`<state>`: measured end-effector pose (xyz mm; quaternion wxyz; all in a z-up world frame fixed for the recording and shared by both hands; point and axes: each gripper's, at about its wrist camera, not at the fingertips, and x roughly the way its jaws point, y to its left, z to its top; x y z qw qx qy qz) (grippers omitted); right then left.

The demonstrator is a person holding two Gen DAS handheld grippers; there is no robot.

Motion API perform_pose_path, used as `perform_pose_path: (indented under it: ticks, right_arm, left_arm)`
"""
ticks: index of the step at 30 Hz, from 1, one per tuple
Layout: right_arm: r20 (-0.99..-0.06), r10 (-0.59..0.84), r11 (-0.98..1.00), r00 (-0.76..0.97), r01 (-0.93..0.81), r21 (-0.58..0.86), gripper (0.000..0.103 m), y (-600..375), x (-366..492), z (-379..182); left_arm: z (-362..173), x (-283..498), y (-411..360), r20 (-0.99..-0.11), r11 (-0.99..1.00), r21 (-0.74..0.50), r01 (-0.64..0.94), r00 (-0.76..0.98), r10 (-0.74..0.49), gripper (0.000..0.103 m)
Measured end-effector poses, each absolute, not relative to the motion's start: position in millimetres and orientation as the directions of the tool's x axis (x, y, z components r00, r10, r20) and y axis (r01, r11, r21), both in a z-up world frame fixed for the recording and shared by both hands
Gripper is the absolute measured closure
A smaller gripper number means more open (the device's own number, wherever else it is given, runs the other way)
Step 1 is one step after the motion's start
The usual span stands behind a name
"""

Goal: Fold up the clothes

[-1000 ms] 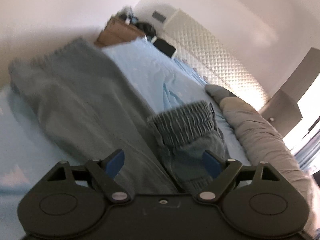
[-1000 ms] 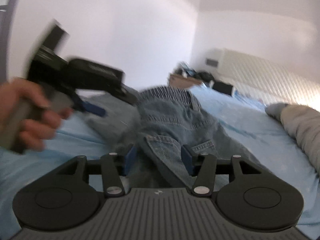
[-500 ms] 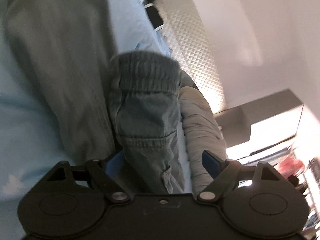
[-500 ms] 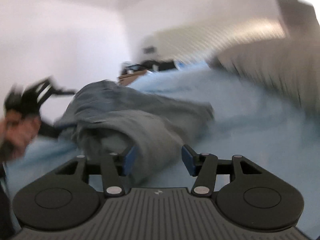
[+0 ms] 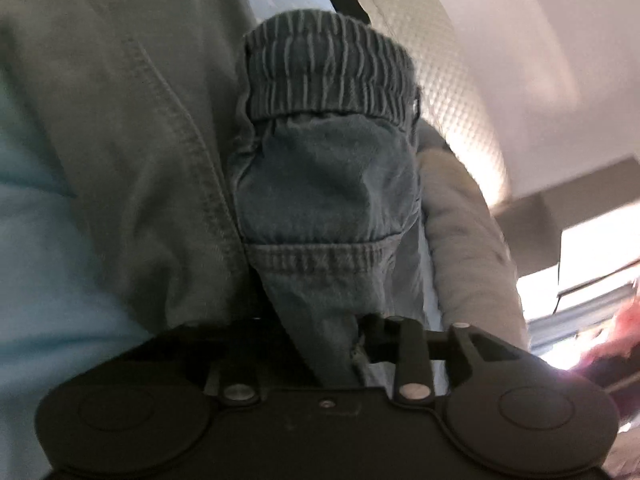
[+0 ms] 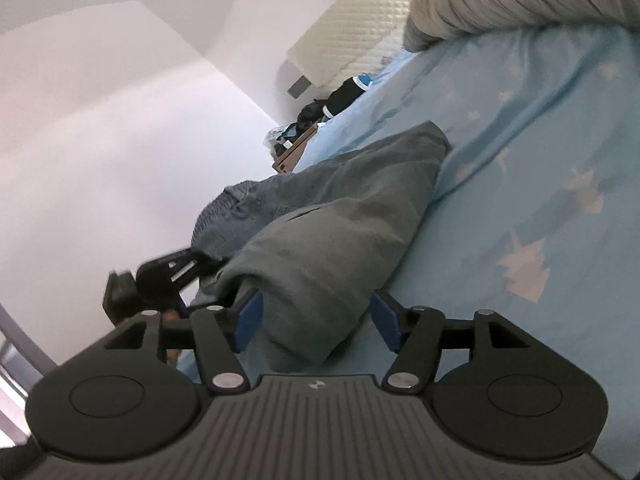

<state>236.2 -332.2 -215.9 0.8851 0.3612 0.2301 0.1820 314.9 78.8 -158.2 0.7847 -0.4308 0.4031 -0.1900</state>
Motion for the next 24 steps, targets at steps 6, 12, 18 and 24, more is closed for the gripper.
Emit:
perform_pose_path:
  ticks: [6,12,18,24]
  right_arm:
    - [-0.297,0.495,0.653,0.817,-0.125,0.747,0.039,-325.8,242.8,-203.5]
    - [-0.332,0.525,0.614,0.783,-0.078,0.786,0.03,-314.4,261.0,-203.0]
    - [-0.31,0.543,0.54,0.78,-0.042,0.841,0.021,-313.7,279.9,-203.2]
    - [-0.285,0.564,0.455,0.775,-0.003,0.891,0.016,-320.3,294.8,-204.8]
  left_arm:
    - [-157.6,311.1,92.3,-0.454,0.519,-0.852,-0.074,0.599,-0.66,0.086]
    - [-157.3,307.8,98.4,-0.45,0.513,-0.855,-0.074,0.597,-0.664,0.088]
    - [-156.4,308.1,102.0,-0.454,0.529,-0.846,-0.059,0.599,-0.66,0.088]
    - [-153.6,307.6,103.2,-0.463,0.551,-0.834,-0.04,0.594,-0.658,0.088]
